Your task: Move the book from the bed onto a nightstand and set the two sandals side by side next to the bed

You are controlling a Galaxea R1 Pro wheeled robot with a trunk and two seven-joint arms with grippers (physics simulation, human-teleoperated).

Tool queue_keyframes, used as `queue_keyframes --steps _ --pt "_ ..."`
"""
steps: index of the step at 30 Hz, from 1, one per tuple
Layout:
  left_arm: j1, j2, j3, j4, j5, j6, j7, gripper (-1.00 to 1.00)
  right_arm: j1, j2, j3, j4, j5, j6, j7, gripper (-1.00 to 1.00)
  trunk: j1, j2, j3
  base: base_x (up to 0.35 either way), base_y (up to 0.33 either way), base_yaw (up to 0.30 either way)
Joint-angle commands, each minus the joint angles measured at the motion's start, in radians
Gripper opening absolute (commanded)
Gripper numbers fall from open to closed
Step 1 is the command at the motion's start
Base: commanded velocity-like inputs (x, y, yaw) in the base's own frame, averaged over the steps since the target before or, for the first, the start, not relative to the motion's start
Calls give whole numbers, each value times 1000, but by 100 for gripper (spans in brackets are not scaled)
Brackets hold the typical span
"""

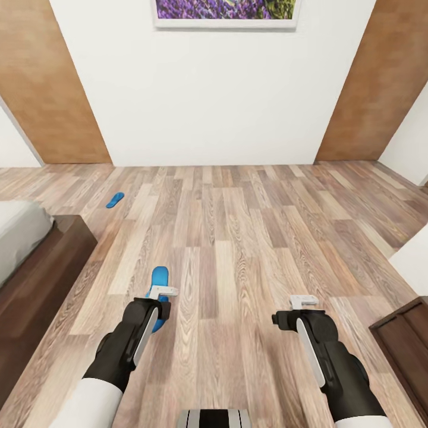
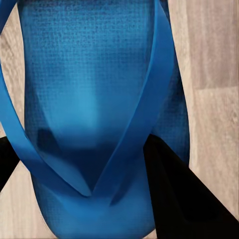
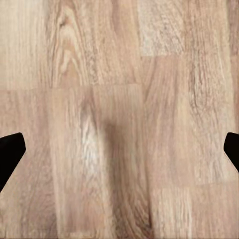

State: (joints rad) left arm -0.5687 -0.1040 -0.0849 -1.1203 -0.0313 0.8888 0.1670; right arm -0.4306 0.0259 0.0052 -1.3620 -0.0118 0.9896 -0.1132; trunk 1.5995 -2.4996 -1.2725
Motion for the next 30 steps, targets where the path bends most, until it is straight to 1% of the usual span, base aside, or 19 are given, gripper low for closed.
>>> queue_keyframes --steps 1,5,10,22,25,30 --pt "0 0 -1 -1 -5 5 -1 -100 0 0 0 -1 -2 4 -5 100 0 0 -1 336 2 0" --pt "0 0 -1 -1 -5 5 -1 -100 0 5 1 -3 1 5 -8 100 0 0 -1 336 1 0" --pt "0 0 -1 -1 -5 5 -1 -100 0 2 0 -7 1 5 -8 100 0 0 -1 336 -16 0" --pt "0 0 -1 1 -6 5 0 -100 0 1 -1 -9 -2 4 -8 100 0 0 -1 336 -99 1" --pt "0 0 -1 1 -7 5 0 -100 0 2 -1 -9 -2 4 -8 100 0 0 -1 336 -112 87" --pt "0 0 -1 1 -7 4 0 -100 0 2 -2 -9 -3 5 -9 100 0 0 -1 336 -114 197"
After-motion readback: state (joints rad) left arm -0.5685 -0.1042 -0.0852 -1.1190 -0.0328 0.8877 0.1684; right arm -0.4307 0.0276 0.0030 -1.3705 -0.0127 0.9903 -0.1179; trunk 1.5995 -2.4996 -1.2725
